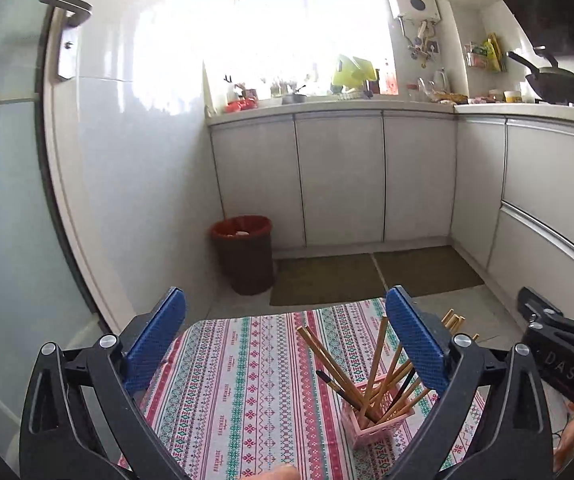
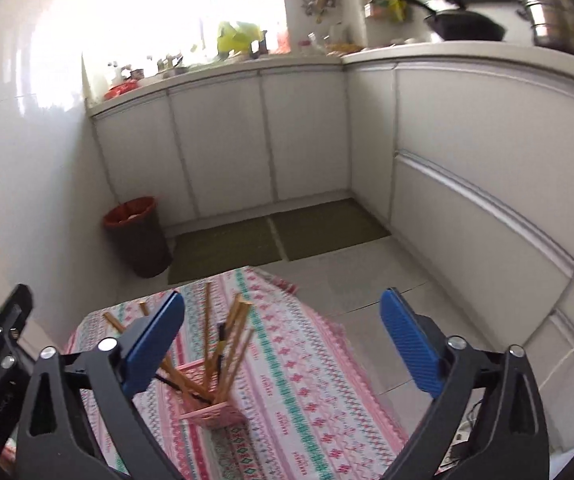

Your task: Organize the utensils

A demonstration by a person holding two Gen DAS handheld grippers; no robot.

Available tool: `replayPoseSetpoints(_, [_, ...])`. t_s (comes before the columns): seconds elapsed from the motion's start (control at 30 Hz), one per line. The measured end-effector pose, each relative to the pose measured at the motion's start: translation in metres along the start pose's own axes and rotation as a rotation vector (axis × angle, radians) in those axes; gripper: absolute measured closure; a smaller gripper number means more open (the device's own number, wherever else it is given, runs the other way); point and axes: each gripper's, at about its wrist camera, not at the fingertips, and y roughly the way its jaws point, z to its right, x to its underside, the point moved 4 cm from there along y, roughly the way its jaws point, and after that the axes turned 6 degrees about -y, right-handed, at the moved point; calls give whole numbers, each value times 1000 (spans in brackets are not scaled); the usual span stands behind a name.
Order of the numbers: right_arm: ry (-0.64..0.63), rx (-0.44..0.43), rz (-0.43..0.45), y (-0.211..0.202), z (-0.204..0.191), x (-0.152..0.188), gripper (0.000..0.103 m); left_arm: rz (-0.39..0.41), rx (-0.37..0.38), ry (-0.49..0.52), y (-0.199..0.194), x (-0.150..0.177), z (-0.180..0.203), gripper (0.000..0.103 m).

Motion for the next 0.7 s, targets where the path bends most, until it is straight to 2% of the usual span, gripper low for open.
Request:
replayPoseSetpoints(0.07, [0, 57, 25, -8, 10, 5, 7, 7, -9, -14, -6, 3, -1, 7])
replayPoseSetpoints(0.13, [-19, 83, 10, -10, 14, 9, 7, -34, -13, -8, -7, 7, 1, 7])
replayPoseSetpoints(0.27, [-14, 48, -56, -14, 17, 22, 7, -75, -6, -7, -11, 14, 7, 7])
replayPoseSetpoints(0.7, [5, 56, -63, -17, 33, 26, 7, -64, 11, -6, -13, 16, 23, 7])
